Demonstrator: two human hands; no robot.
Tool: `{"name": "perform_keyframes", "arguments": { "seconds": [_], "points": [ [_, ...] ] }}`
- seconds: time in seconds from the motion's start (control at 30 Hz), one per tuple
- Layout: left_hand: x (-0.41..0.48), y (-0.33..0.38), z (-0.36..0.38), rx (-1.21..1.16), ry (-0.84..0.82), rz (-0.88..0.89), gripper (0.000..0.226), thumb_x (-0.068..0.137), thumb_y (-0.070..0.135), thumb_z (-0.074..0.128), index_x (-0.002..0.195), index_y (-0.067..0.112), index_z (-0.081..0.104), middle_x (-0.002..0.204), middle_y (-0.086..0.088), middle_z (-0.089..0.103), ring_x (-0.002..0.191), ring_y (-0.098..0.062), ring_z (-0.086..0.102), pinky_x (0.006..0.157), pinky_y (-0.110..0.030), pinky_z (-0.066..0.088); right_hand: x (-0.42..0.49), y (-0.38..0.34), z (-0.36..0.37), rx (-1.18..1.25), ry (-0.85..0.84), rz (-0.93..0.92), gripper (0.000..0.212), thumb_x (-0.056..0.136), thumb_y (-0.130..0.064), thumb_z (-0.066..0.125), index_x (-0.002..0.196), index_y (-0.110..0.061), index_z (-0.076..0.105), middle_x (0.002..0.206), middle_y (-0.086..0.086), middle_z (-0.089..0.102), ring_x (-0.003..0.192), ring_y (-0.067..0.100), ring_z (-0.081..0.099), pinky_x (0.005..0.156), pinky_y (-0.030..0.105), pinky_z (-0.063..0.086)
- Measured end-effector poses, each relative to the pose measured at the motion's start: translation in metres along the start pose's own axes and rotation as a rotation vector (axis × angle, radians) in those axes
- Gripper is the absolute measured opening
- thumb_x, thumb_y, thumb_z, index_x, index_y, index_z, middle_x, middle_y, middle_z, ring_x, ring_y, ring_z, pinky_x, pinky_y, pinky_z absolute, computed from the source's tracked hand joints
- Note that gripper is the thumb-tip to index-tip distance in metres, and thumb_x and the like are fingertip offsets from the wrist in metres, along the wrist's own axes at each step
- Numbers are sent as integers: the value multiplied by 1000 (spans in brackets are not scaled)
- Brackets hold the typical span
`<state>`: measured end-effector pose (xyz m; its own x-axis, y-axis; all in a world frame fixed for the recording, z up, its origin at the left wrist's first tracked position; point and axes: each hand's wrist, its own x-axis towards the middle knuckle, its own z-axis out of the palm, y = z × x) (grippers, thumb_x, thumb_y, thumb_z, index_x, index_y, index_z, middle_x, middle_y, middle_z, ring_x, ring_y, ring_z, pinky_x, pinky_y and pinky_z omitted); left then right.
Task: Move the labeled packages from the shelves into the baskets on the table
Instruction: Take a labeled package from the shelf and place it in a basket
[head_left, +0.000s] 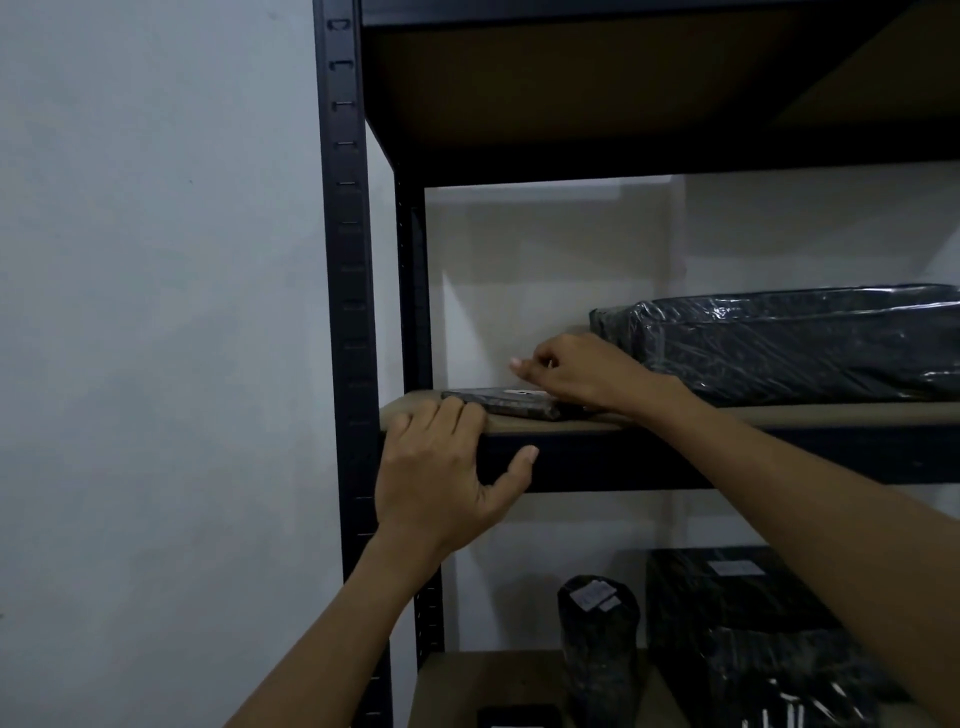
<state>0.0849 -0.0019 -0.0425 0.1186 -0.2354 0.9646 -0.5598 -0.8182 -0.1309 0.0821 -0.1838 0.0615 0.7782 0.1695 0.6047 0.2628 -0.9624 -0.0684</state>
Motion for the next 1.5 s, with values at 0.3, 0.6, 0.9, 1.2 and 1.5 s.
{"name": "perform_keyframes", "arguments": {
  "seconds": [0.3, 0.6, 0.9, 1.2, 1.5],
  "points": [
    [-1, 0, -1, 7, -5, 9, 53, 90, 61, 38, 86, 13, 60, 85, -4, 60, 80, -23, 55, 73, -39, 42, -39, -10, -17, 47, -182, 51, 70, 85, -74, 29, 107, -19, 67, 94, 3, 61, 84, 18, 57, 76, 30, 46],
    [-2, 0, -3, -14, -30, 13, 50, 91, 60, 38, 91, 15, 60, 90, -3, 59, 84, -20, 53, 76, -35, 40, -73, -6, -18, 28, -168, -76, 49, 89, -60, 48, 129, -32, 54, 107, 1, 66, 98, 20, 62, 86, 35, 51],
    [-3, -1, -3, -23, -14, 20, 48, 90, 59, 38, 87, 14, 57, 84, -3, 55, 80, -20, 51, 74, -35, 38, -73, -12, -29, 176, 155, -68, 39, 94, -45, 50, 117, -17, 65, 90, 0, 57, 90, 21, 60, 71, 23, 37],
    [-3, 0, -2, -31, -34, 3, 49, 90, 60, 37, 87, 15, 57, 86, -4, 56, 81, -21, 51, 75, -37, 42, -65, -31, -51, -280, 38, 147, 58, 85, -71, 42, 103, -24, 71, 98, 7, 67, 97, 27, 61, 74, 32, 42],
    [-4, 0, -2, -30, -23, 3, 49, 90, 59, 38, 90, 14, 59, 88, -4, 58, 84, -21, 53, 77, -37, 41, -37, -24, -24, 316, 142, 540, 37, 83, -44, 64, 76, -8, 61, 93, 16, 63, 94, 33, 65, 79, 37, 53]
  ]
}}
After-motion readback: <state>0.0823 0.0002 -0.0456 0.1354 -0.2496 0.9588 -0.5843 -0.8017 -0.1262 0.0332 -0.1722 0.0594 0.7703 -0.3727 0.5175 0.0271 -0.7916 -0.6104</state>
